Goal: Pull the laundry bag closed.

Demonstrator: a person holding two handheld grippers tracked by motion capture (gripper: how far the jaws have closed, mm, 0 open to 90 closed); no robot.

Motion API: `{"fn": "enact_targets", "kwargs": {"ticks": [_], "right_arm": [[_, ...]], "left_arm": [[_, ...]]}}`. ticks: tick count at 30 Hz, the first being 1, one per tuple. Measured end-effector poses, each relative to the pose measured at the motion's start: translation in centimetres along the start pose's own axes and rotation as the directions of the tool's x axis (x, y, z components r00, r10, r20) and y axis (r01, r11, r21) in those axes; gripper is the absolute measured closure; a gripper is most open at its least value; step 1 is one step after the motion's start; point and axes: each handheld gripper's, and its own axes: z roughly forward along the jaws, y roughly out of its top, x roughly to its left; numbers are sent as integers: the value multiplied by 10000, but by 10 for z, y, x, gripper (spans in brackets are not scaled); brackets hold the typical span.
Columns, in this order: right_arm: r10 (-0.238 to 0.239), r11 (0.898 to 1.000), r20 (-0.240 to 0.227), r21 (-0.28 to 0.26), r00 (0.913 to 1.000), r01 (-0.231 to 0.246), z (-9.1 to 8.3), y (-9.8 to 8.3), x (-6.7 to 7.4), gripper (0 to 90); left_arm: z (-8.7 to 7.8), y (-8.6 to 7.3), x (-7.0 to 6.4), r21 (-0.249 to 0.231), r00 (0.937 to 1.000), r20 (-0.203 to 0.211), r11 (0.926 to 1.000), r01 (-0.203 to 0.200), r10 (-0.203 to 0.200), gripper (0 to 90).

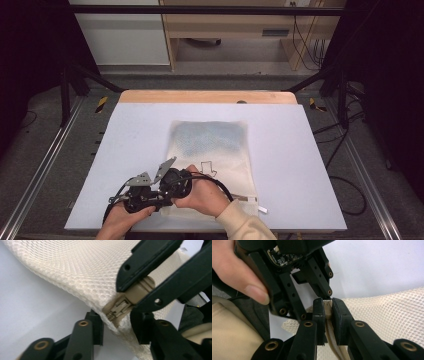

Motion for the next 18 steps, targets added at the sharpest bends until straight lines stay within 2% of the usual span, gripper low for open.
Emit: {"fn": "enact_targets", "kwargs": {"ticks": [6, 8, 11, 18], "right_arm": [[-179, 9997, 92, 149, 9998, 178, 0, -2, 0, 817], [-249, 9995, 156, 203, 9996, 246, 0, -2, 0, 817], [-322, 9992, 225, 250, 9992, 317, -1, -3, 0, 817], [-403, 9980, 330, 493, 9986, 386, -2, -2, 1, 818]], "left_arm": [[0, 0, 2, 102, 10000, -63, 9999, 55, -54, 756], [0, 0, 2, 31, 9998, -63, 9998, 200, -200, 785], [0, 1, 1, 82, 9999, -106, 9999, 75, -74, 801], [0, 1, 1, 49, 9997, -183, 9999, 163, -162, 820]]}}
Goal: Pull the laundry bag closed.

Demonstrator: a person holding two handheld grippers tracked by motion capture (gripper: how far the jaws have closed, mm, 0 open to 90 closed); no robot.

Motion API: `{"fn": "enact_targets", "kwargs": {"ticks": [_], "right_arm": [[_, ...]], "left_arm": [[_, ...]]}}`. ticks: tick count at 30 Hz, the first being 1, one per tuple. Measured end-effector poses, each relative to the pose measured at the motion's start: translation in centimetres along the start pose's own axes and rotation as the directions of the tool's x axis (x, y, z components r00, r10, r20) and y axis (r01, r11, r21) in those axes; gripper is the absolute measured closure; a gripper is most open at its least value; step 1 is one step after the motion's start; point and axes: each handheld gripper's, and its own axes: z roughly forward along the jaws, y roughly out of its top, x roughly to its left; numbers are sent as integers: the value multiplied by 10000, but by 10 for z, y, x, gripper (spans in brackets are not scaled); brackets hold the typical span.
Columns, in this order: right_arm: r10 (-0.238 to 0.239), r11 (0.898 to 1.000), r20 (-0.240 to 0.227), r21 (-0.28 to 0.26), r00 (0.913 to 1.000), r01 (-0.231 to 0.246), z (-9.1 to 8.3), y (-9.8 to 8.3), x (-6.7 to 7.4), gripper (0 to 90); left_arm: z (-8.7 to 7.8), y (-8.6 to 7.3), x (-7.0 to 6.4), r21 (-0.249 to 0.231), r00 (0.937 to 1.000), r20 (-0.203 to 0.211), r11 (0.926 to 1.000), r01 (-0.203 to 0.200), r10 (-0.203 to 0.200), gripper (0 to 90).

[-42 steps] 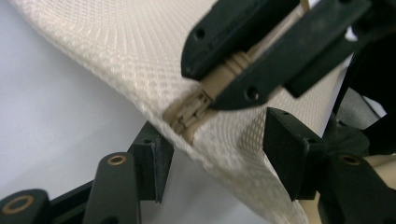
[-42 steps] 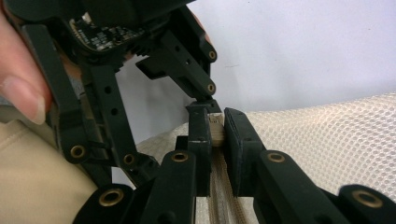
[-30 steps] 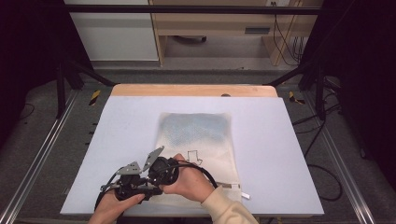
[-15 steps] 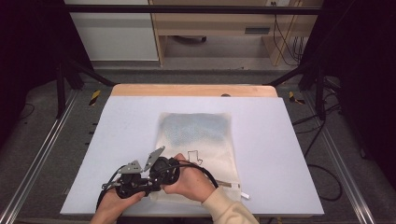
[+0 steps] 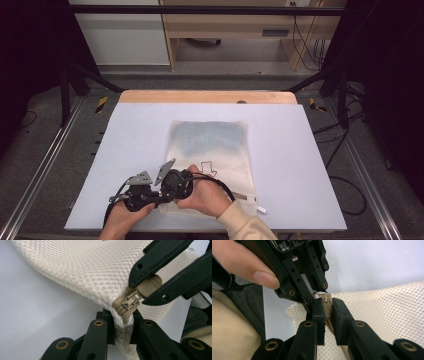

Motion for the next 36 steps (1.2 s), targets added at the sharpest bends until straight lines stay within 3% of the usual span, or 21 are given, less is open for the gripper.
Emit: {"fn": "enact_targets", "kwargs": {"ticks": [11, 21, 36], "right_arm": [[-234, 9992, 222, 317, 9995, 227, 2, -4, 1, 820], [-120, 9982, 343, 595, 9993, 99, -1, -7, 1, 820], [142, 9981, 164, 599, 9998, -151, 1, -13, -3, 820]], "left_arm": [[0, 1, -1, -49, 9999, -110, 10000, -49, 48, 829], [-2, 2, -2, -135, 9999, -148, 9999, -1, -1, 830], [-1, 1, -2, -55, 9997, -206, 9999, -97, 96, 828]]}}
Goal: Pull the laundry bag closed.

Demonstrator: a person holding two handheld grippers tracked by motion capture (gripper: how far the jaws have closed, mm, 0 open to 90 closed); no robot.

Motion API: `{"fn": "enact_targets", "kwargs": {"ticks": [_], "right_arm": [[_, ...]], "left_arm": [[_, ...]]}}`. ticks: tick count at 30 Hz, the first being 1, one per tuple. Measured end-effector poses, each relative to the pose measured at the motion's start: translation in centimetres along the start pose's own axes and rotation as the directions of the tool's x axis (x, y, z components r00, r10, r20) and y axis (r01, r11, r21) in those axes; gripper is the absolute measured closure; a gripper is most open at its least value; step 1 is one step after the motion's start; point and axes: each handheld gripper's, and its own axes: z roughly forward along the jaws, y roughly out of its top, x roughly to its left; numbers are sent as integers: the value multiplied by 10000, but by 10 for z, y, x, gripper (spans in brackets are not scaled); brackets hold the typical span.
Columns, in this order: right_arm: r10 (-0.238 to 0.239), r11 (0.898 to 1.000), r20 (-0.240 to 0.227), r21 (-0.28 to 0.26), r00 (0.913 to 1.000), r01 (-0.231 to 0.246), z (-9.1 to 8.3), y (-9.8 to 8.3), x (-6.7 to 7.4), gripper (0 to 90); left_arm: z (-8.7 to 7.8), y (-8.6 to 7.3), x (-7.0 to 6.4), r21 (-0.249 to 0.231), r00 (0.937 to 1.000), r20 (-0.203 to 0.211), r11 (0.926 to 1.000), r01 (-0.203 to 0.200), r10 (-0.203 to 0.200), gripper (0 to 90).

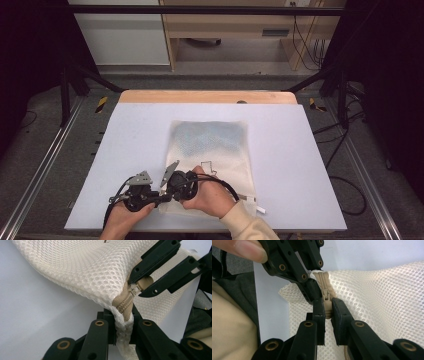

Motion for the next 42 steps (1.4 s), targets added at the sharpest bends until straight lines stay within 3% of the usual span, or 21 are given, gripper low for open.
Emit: {"fn": "enact_targets", "kwargs": {"ticks": [5, 18, 42], "right_arm": [[-114, 9999, -5, 7, 9999, 114, 0, -1, -2, 819], [140, 9999, -168, -35, 9998, -140, 1, -7, -3, 819], [298, 9995, -193, 135, 9994, -295, -7, -22, -7, 819]], "left_arm": [[0, 0, 0, -19, 10000, -21, 10000, 5, -5, 827], [1, 0, -2, 95, 9999, -58, 9999, -136, 136, 826], [6, 0, -7, 38, 9993, 265, 9997, -253, 252, 824]]}}
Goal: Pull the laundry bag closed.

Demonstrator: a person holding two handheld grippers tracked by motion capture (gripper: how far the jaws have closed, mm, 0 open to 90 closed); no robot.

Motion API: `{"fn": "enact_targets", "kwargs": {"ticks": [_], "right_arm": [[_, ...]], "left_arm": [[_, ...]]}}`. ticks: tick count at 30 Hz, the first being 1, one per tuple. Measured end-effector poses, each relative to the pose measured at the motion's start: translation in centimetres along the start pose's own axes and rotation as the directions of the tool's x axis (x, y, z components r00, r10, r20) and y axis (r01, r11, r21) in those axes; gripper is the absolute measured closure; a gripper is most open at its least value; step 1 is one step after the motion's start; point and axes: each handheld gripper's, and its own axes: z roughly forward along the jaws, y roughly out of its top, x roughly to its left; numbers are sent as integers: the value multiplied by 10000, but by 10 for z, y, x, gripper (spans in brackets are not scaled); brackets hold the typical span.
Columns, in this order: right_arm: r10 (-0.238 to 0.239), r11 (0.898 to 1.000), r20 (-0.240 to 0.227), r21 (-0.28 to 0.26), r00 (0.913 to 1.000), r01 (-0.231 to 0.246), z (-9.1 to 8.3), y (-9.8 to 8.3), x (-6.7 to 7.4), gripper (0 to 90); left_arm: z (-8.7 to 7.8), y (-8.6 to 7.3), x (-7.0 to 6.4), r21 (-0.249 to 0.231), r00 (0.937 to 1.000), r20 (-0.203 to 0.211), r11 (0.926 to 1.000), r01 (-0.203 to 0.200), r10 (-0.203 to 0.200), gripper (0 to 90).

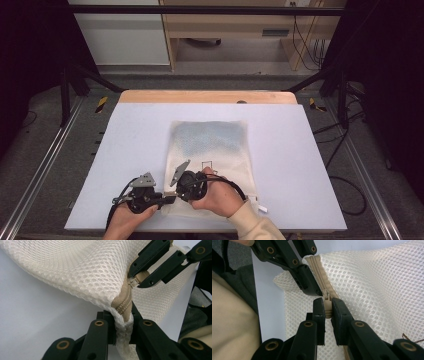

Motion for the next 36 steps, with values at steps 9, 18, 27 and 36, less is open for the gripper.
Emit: {"fn": "enact_targets", "kwargs": {"ticks": [9, 18, 27, 36], "right_arm": [[-29, 10000, -38, 38, 10000, 29, -1, -2, 1, 819], [-23, 9999, -38, 99, 10000, 23, -1, -5, 1, 819], [59, 9999, -23, 84, 10000, -59, -4, -8, 2, 819], [251, 9997, 7, 72, 9997, -251, -7, -13, 0, 819]], "left_arm": [[1, 0, -1, 57, 10000, 30, 10000, -31, 30, 824], [2, -1, -2, 42, 9999, 122, 10000, -32, 32, 824], [3, 0, -3, 38, 9998, 175, 10000, -66, 65, 823], [3, 0, -4, 7, 9997, 229, 9999, -106, 106, 823]]}}
